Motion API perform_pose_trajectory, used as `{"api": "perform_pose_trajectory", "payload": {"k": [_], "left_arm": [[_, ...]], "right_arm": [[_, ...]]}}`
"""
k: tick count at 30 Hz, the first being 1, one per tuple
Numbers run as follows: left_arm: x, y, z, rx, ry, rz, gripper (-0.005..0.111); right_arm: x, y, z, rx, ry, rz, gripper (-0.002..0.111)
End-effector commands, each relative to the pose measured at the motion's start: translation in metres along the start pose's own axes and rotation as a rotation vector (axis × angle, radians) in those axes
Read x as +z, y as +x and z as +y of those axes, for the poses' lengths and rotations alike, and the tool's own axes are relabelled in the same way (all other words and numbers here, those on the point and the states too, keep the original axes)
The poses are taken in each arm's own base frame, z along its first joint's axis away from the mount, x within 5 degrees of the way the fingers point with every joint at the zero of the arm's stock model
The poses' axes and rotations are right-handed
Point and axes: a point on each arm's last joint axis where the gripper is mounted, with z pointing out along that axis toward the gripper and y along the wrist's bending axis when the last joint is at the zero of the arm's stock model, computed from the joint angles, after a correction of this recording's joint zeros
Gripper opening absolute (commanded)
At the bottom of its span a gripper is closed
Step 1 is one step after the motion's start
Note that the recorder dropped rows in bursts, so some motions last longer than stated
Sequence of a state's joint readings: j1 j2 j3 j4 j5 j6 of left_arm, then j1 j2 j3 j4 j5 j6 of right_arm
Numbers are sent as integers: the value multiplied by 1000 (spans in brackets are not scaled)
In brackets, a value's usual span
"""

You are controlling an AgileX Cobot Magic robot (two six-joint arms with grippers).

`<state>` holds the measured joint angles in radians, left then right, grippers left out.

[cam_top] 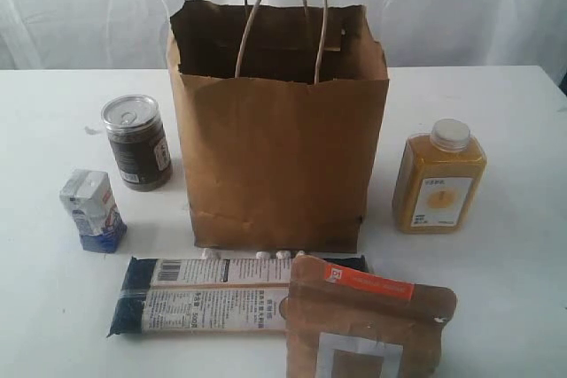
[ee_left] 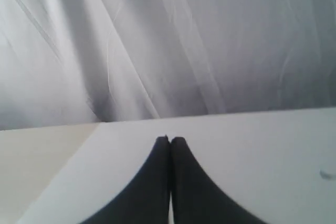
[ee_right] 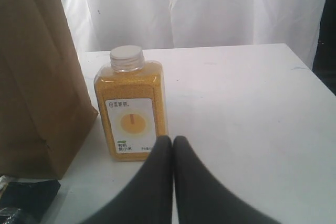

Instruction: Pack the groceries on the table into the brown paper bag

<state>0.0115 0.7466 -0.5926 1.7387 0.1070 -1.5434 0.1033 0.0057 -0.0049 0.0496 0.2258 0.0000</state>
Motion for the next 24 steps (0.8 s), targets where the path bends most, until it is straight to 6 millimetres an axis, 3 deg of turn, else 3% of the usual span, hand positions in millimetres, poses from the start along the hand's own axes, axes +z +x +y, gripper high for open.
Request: {"api": "perform_pose_trajectory", "payload": {"k": [1, 6, 11, 22, 24], "left_arm": [[-1, 13, -31, 144, 265, -6, 0], [-34, 3, -77, 14, 878, -120, 0], [-70, -3, -94, -94, 1323, -153, 0], [-76, 7, -98, -241, 1394, 19, 0], [-76, -2, -96, -380, 1392, -1, 0]], "right_arm": [[0, 1, 0, 3, 4, -5, 0], [0, 1, 0, 3, 4, -5, 0], [0, 1, 0, 3, 4, -5, 0], [0, 1, 0, 3, 4, -5, 0], [0, 1, 0, 3, 4, -5, 0]]}}
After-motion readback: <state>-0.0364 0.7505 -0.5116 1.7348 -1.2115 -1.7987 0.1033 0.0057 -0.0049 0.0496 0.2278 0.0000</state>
